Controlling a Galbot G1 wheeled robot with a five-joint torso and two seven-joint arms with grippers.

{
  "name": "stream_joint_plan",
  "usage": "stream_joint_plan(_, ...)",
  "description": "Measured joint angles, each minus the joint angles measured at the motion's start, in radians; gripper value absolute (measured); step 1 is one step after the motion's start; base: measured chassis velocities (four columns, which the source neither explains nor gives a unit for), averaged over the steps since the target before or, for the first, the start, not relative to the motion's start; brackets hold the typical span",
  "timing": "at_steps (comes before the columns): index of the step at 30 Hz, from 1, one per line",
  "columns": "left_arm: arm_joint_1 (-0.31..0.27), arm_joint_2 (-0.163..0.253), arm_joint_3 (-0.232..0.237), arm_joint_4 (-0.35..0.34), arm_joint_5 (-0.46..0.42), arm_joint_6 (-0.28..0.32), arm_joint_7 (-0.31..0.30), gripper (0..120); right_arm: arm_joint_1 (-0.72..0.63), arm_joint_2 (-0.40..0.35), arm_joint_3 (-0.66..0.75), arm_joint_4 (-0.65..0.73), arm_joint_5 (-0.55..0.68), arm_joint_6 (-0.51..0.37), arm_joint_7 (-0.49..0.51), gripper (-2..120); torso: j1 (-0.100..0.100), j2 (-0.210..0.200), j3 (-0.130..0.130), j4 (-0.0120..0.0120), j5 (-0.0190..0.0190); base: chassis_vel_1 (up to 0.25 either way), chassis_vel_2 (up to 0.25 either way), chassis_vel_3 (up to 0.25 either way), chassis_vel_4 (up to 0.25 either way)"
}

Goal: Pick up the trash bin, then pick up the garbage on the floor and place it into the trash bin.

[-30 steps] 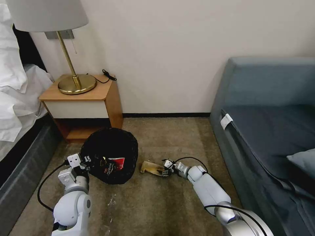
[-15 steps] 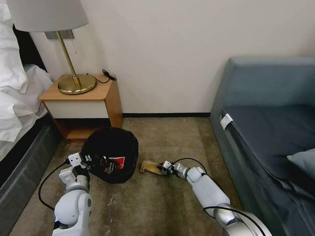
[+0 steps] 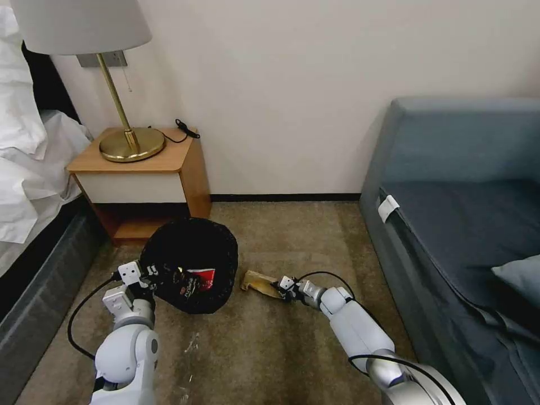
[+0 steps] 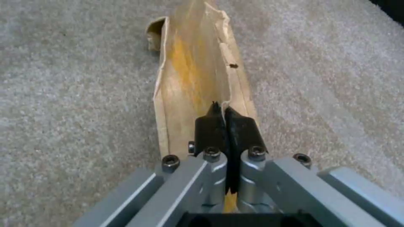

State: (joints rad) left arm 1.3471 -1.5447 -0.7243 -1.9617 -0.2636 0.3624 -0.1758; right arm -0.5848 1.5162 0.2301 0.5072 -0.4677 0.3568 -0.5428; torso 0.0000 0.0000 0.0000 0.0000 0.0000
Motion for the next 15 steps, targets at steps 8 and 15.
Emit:
stream_joint_plan(8,-0.002,0.001,-0.001,0.0,-0.002,0.0,0.0,3,-0.002,0.002,-0.002,0.008,0.004,0.001,-0.001,0,0.0,0.0,0.0,0.0,0.0,0.0,0.0,0.0,0.0)
stream_joint_plan(15,-0.012,0.008,-0.009,0.002,-0.009,0.0,0.0,3,-0.011,-0.002,0.006,0.031,0.007,0.002,-0.013,0,0.0,0.0,0.0,0.0001,0.0,0.0,0.0,0.0,0.0)
